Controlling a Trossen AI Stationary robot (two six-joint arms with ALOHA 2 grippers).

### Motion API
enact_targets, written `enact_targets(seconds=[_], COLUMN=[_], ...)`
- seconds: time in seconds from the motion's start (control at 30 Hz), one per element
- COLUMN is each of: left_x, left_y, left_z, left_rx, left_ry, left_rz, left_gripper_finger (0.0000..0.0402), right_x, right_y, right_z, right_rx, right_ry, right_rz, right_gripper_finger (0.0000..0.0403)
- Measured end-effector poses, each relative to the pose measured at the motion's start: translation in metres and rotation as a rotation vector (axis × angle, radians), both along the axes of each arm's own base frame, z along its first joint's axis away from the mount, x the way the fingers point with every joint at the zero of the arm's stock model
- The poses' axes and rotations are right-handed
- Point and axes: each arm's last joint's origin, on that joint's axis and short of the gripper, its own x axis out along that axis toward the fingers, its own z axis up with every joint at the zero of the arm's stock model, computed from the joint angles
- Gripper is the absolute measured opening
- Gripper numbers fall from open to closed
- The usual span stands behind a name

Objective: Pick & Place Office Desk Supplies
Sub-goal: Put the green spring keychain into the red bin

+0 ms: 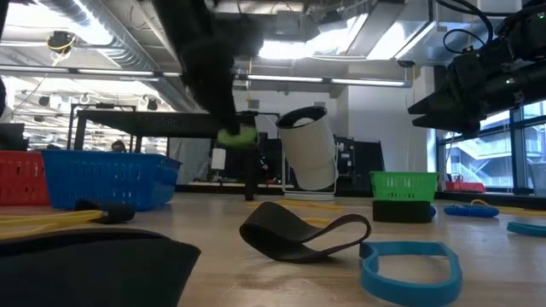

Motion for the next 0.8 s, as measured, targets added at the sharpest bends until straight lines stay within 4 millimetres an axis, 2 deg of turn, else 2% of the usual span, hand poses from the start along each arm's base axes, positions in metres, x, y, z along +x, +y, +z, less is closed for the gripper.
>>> enact_targets(seconds=[0.17, 0.4, 0.57, 0.7, 0.8], left_x=[-0.023, -0.084, -0.113, -0.124, -0.131], left_y=[-0.010, -0.022, -0.032, -0.043, -0.049], left_z=[0.023, 0.042, 0.046, 0.046, 0.036], left_rx=[0.035, 0.039, 0.039, 0.006, -0.011], left_ry=[-0.011, 0.153, 0.248, 0.275, 0.281], left_rz=[0.061, 0.309, 0.490, 0.560, 0.624], left_gripper_finger=[0.0006, 0.0007, 0.0007, 0.0008, 0.0008], right_x=[0.000, 0.000, 0.000, 0.000, 0.000], right_y=[0.000, 0.000, 0.000, 0.000, 0.000], right_z=[0.000, 0.000, 0.000, 0.000, 0.000], right_rx=[0.000, 0.000, 0.000, 0.000, 0.000], right_ry=[0.000, 0.000, 0.000, 0.000, 0.000], right_rz=[0.000, 0.000, 0.000, 0.000, 0.000], right_gripper_finger=[0.0237, 0.0237, 0.0237, 0.0237, 0.0237])
